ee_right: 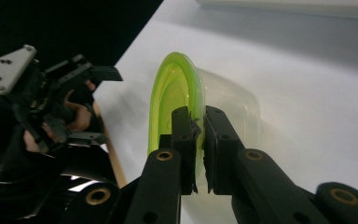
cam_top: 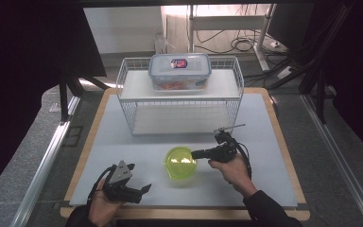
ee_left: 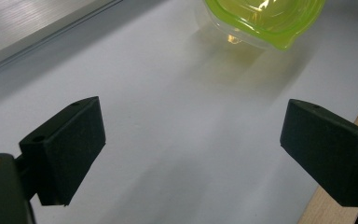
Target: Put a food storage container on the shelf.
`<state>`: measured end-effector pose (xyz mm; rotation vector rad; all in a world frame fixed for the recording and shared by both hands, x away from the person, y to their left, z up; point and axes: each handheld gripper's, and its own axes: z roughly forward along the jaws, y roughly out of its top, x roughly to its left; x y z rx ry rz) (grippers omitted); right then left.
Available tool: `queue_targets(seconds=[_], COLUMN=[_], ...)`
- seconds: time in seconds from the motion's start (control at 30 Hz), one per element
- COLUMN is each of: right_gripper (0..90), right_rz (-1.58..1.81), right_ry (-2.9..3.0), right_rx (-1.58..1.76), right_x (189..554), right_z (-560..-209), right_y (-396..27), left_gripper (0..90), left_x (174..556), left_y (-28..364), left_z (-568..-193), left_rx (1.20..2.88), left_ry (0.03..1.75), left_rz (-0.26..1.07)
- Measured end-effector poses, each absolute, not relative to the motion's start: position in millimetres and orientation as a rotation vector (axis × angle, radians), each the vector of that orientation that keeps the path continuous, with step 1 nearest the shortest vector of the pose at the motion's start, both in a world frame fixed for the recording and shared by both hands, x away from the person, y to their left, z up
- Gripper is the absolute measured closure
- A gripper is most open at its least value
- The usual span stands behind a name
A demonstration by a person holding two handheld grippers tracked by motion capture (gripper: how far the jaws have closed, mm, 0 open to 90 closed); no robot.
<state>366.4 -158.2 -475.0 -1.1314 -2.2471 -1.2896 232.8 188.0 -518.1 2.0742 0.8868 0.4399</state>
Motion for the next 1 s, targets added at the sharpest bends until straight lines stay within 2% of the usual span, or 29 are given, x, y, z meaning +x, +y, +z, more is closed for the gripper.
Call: queue_targets(seconds=[0.57,1.0], right_gripper=[84.3,84.3], right_rz=[-1.378,-1.467], right_ry=[-2.163,-2.114], right_rx=[-1.145,-1.136], right_x=[370,377], right_z=[-458,-422], right_y=[-171,-180], left_gripper=[6.1,4.5], left_x=[233,234], left_y=[189,190], left_z=[-518,-518], left_rx=[2.065,2.062], left_ry=[0.893,0.894], left_rz=[0.435,0.427])
